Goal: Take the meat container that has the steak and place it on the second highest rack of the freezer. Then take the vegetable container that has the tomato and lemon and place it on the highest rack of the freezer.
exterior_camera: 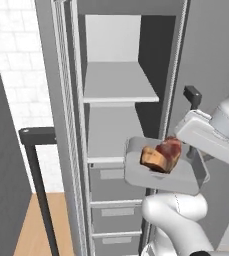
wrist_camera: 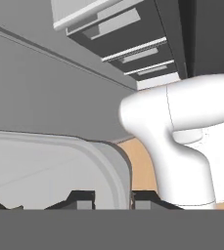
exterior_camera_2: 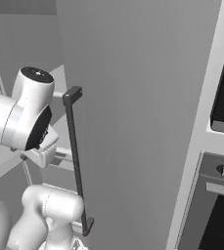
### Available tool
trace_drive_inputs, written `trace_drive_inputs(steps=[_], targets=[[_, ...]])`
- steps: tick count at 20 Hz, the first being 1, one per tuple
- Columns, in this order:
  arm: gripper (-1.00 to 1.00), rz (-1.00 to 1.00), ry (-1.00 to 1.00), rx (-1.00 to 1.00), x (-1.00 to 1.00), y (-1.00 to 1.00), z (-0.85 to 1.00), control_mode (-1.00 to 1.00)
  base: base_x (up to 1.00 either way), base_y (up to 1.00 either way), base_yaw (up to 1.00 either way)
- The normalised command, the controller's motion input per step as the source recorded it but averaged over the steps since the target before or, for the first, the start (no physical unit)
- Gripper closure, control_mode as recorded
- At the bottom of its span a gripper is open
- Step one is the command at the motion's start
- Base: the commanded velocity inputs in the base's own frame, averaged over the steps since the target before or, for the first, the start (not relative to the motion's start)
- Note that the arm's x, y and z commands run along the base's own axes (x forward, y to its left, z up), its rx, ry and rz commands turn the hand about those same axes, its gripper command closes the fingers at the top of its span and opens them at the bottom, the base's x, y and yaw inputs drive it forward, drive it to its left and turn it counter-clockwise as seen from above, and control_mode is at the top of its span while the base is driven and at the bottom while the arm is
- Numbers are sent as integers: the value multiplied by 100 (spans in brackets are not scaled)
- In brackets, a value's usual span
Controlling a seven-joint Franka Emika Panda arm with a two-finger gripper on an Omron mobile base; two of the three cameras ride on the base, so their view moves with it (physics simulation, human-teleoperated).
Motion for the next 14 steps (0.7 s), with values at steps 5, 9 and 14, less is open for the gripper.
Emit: trace_drive_inputs(steps=[5, 9, 14], targets=[[100, 0, 0, 0, 0, 0, 0, 100, 28, 42, -16], [100, -25, 5, 0, 33, 10, 0, -100, 0, 0, 0], [100, -43, 3, 2, 39, 0, 0, -100, 0, 0, 0]])
